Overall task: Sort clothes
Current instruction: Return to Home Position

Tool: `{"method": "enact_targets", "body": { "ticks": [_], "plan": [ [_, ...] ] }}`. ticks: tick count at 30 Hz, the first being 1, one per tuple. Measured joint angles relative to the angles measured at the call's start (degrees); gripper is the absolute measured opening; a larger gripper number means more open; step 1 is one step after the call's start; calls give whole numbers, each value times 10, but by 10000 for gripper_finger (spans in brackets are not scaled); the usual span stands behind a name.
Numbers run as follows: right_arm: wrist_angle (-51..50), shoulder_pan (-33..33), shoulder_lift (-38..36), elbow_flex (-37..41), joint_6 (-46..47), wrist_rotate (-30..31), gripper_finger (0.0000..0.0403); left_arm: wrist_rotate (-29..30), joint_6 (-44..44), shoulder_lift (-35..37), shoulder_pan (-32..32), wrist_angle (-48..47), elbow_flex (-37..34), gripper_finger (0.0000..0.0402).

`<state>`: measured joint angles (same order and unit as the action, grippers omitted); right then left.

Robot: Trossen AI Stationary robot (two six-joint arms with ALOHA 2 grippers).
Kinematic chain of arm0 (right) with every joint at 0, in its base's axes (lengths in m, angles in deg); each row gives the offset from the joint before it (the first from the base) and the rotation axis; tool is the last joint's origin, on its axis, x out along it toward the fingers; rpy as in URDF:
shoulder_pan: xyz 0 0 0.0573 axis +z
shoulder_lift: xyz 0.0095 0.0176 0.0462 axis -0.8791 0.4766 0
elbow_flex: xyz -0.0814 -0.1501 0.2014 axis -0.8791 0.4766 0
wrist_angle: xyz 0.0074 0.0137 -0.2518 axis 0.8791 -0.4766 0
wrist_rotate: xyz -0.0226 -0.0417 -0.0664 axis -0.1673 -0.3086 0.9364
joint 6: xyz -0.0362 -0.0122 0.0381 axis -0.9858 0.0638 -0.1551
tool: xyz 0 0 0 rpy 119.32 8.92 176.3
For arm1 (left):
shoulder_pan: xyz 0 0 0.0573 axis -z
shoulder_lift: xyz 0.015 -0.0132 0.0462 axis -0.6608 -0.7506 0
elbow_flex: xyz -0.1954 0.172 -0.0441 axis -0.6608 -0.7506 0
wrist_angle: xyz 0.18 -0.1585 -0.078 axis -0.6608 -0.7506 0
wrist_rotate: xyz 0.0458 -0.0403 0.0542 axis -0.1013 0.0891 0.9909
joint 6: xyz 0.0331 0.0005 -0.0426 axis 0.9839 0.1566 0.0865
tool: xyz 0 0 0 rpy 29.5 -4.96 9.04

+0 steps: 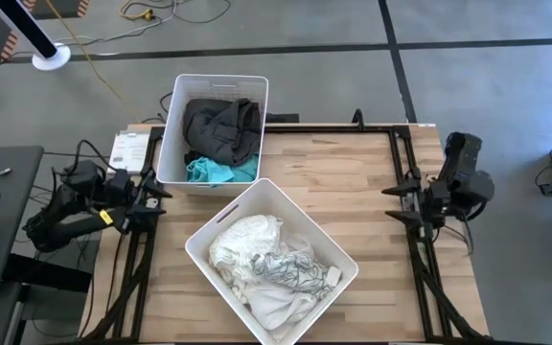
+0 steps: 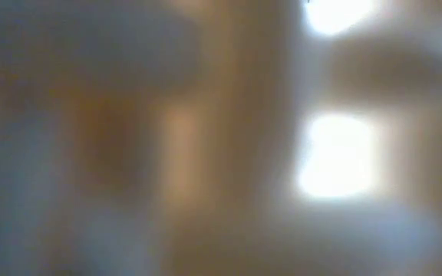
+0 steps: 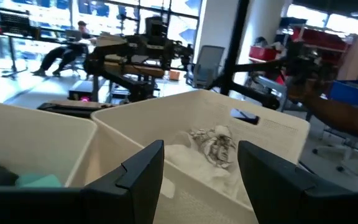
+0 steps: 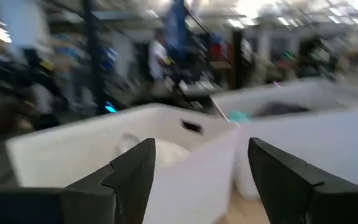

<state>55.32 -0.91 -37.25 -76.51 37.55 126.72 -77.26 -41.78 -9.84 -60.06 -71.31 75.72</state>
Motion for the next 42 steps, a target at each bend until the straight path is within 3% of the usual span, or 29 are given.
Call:
{"method": "enact_targets", "body": {
  "ticks": [4, 7, 11, 21, 29, 42],
  "plan": [
    [75, -17, -71, 31, -88, -123, 270, -19, -6, 0, 0, 1, 0, 199],
    [80, -30, -121, 48, -104, -210, 270, -29, -10, 0, 0, 1, 0, 199],
    [70, -46, -121, 65, -102, -242, 270, -56, -10, 0, 0, 0, 0, 199],
    [75, -78, -124, 118, -45, -241, 248, -75, 22, 0, 0, 15, -21, 199],
    [86, -79, -123, 147, -10, -242, 219, -133, -61, 0, 0, 164, -125, 199],
    [106, -96, -123, 167, 7, -223, 198, -101, -79, 0, 44, 322, -247, 199]
  ]
}}
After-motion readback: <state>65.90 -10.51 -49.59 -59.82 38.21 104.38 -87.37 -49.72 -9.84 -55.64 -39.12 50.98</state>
